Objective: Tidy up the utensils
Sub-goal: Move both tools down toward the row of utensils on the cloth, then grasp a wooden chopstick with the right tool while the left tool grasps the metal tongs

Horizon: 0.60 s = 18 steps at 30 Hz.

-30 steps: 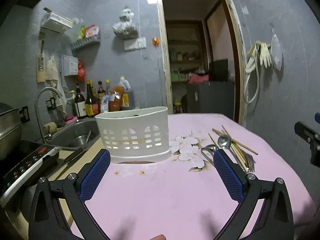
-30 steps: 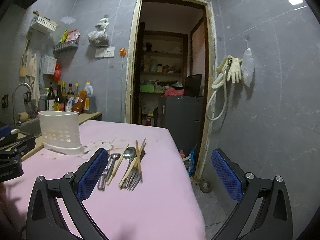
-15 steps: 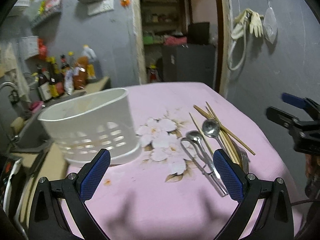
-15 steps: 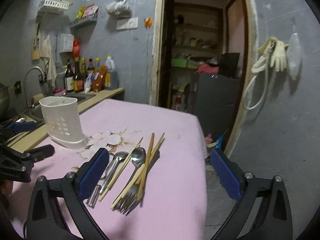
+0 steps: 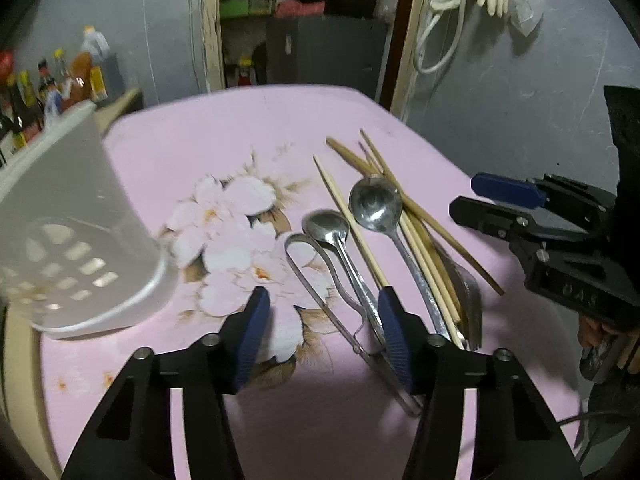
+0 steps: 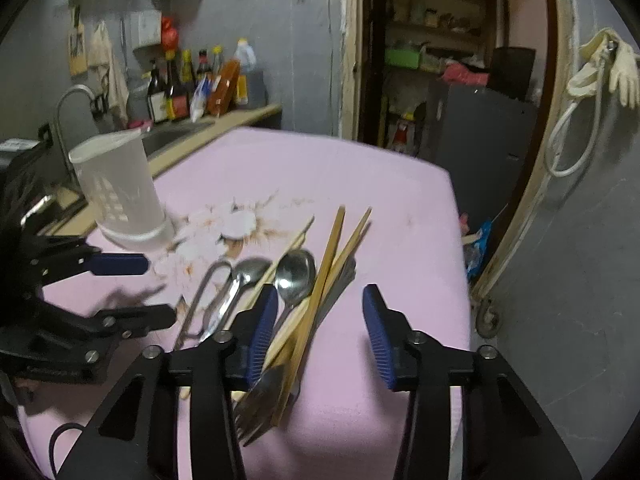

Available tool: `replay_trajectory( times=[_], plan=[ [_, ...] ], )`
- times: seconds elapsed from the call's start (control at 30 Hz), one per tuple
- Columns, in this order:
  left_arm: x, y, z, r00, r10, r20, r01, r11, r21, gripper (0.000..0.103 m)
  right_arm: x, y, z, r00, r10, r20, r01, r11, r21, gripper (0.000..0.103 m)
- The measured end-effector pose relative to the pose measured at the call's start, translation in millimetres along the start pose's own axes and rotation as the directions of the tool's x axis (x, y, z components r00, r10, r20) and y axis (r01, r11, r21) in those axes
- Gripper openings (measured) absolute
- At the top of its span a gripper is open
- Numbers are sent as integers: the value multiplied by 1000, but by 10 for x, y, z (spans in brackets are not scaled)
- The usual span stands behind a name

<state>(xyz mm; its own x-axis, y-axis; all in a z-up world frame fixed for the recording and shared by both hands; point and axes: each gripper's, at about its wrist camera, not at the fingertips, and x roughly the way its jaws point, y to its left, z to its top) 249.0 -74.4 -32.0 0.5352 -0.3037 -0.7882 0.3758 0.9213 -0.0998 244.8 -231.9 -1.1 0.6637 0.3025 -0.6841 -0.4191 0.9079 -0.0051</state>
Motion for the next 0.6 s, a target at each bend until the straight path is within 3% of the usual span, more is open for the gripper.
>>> replay_trajectory(
  times=[0.1, 0.23, 0.33, 0.47, 0.6],
  plan=[
    [147, 75, 32, 998, -23, -57, 20, 999, -41, 35, 107, -28, -18, 999, 31, -37, -31, 999, 14, 30],
    [207, 161, 81, 997, -29, -74, 24, 998, -64, 33, 231, -62, -31, 994, 67, -83, -64, 997, 34, 26],
    [241, 209, 91, 995, -39, -90, 33, 997, -72, 33, 294, -80, -41, 991, 72, -108, -68, 997, 43, 17],
    [296, 202, 157, 994, -32, -109, 25, 998, -62, 30, 275, -139, -72, 990, 89, -110, -82, 994, 72, 7],
    [264, 200, 167, 991, -49, -121, 38, 995, -91, 24, 208, -173, -114, 992, 83, -95, -75, 994, 85, 5]
  ],
)
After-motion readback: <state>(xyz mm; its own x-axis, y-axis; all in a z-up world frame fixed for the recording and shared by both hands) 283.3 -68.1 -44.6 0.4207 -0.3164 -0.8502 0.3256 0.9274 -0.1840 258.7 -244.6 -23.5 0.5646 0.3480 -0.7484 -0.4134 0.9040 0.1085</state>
